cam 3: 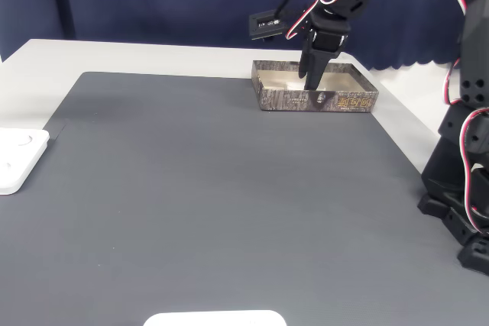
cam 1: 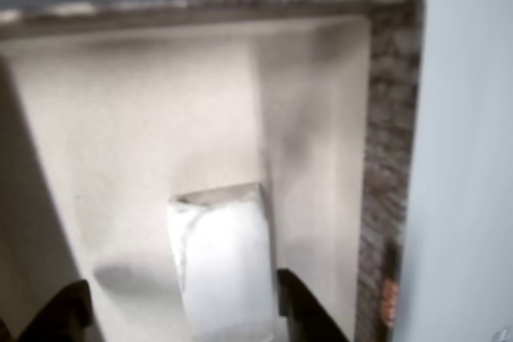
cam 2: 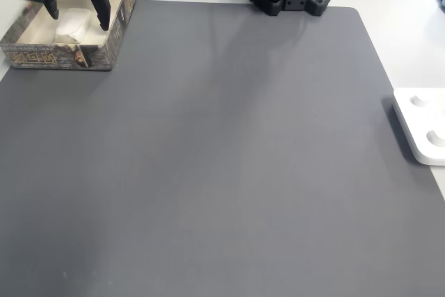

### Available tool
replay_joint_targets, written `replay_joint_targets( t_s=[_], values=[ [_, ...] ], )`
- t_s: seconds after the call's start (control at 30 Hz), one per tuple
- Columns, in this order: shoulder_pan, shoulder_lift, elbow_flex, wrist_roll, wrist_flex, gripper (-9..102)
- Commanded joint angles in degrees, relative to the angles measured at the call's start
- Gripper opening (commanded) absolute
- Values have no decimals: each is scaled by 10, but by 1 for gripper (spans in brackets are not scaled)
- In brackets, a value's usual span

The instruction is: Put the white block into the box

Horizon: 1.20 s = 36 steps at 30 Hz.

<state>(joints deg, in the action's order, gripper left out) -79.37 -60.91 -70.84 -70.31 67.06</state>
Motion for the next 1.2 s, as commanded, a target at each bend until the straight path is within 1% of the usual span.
replay_joint_targets(
  t_s=[0.0,0.2,0.37,0.4,0.53,0.63,0.67,0.73,0.9,1.03,1.17],
  values=[
    [15,-91,42,2,4,35],
    [57,-196,2,18,13,37],
    [92,-268,-50,49,13,35],
    [99,-281,-61,64,18,32],
    [127,-323,-87,114,76,16],
    [153,-361,-106,156,92,7],
    [163,-373,-110,178,98,4],
    [189,-396,-113,253,116,-2],
    [276,-441,-113,347,116,-2],
    [353,-474,-127,439,82,-2],
    [432,-500,-171,463,49,-2]
  ],
)
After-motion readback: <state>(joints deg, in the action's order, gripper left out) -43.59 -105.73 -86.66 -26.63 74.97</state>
